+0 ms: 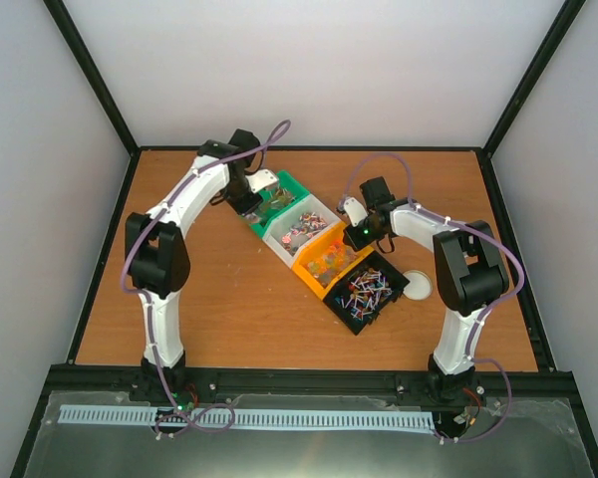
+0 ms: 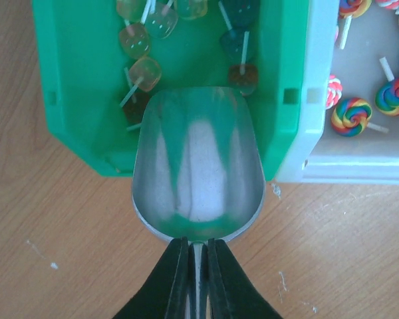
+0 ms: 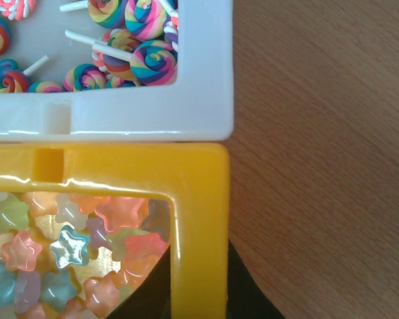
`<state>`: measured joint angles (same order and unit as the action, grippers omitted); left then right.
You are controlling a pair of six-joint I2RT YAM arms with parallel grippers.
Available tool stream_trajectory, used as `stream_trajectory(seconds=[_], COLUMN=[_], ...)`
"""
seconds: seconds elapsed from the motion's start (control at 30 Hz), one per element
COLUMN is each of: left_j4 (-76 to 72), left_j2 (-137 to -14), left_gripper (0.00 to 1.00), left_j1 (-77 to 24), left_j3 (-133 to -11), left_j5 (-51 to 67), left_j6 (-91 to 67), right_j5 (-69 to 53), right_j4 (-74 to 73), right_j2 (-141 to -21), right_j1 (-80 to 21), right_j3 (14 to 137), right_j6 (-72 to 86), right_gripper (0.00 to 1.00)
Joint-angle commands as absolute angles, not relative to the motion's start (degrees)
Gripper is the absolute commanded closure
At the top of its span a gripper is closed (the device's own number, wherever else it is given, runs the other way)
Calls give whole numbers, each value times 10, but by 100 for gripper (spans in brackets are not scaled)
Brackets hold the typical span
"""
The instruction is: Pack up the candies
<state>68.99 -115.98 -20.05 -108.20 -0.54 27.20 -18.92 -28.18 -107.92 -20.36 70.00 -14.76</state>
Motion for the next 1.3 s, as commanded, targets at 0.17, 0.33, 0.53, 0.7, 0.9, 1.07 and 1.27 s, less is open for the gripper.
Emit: stream_trajectory(seconds=[0.17,0.33,0.53,0.7,0.9,1.07,1.27], left_j4=[643,561,395,285,143,8,-53], left_j2=[-1228,-1236,-1194,-1146,-1057,-987,-953], left_gripper=[99,99,99,99,99,99,99], left_j1=[-223,-223,-223,-223,-222,-213,-198], left_j3=[-1062,-1004,-893,-817,-696,-583,-536], left_j5=[8,47,104,151,177,190,215], left_j6=[244,212,167,91,73,52,23], right_j5=[-195,-196,-202,-198,-194,-192,-188], right_j4=[-282,-288,-295,-309,-321,-326,-335], right_j2=[-1092,-1090,-1085,-1080,-1074,-1073,-1076], right_j1=[-212,-213,-212,-201,-177,-174,-172], right_j3=[698,696,691,686,679,678,683], right_j6=[-151,-166,-175,-181,-187,-190,-191], right_gripper=[97,97,97,97,97,97,97])
